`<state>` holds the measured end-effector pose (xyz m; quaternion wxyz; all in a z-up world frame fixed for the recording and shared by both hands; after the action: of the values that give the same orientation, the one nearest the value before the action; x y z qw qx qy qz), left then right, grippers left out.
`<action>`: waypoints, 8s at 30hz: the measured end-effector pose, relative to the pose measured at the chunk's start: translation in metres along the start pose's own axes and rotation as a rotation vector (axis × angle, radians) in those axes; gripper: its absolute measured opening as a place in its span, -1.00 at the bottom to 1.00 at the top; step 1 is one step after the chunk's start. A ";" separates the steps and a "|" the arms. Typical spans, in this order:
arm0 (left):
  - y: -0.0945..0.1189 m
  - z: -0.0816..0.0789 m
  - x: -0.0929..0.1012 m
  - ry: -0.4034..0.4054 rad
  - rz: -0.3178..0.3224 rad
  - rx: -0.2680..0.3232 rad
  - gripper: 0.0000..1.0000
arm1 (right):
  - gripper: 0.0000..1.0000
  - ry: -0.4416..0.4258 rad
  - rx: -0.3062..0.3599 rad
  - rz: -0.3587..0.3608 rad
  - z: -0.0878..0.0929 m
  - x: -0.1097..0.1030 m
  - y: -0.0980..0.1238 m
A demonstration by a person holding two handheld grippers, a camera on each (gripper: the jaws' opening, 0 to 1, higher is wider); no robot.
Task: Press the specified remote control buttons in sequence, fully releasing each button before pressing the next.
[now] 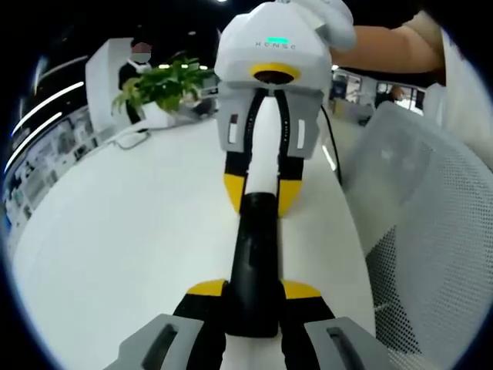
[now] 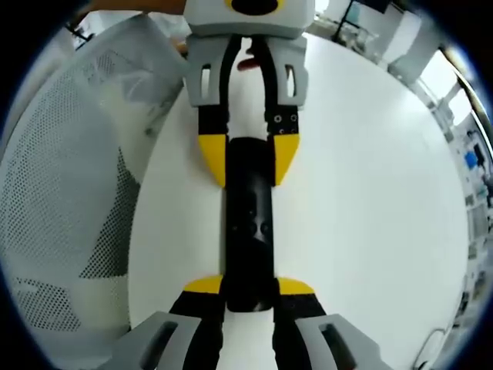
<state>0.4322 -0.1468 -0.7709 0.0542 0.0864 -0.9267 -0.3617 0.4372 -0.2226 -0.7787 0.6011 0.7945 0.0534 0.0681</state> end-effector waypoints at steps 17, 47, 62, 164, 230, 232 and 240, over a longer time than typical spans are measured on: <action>0.005 -0.003 -0.013 -0.012 -0.018 -0.042 -0.52 | -0.60 -0.010 0.044 0.035 -0.004 0.013 0.014; 0.020 -0.038 -0.077 -0.098 -0.068 -0.058 -0.52 | -0.60 -0.011 0.071 0.122 -0.005 0.078 0.040; 0.020 -0.052 -0.126 -0.140 -0.081 -0.079 -0.52 | -0.60 -0.020 0.089 0.166 0.003 0.120 0.050; -0.018 -0.039 -0.223 -0.084 -0.202 -0.213 -0.31 | -0.42 -0.174 0.227 0.324 0.033 0.223 0.011; 0.118 -0.060 -0.061 0.340 -0.409 0.383 0.65 | -0.09 -0.587 0.606 0.578 -0.002 0.061 0.120; 0.124 -0.059 -0.056 0.349 -0.411 0.396 0.65 | -0.07 -0.593 0.614 0.589 -0.004 0.056 0.122; 0.139 -0.053 -0.030 0.350 -0.416 0.426 0.68 | -0.02 -0.614 0.659 0.620 -0.020 0.034 0.131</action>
<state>0.4537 -0.0750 -0.6391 0.1179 0.3436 -0.9206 -0.1433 0.4675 -0.2337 -0.6454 0.2600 0.9026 -0.3429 -0.0132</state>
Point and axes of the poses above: the point that each gripper's makers call its tool centre point, and the gripper's own axes: y roughly backward along the fingers, x roughly to its right, z roughly out of its underside, the point moved 1 cm from there along y, roughly backward along the fingers, and after that the axes turned 3 degrees about y, right-handed, at the moved point
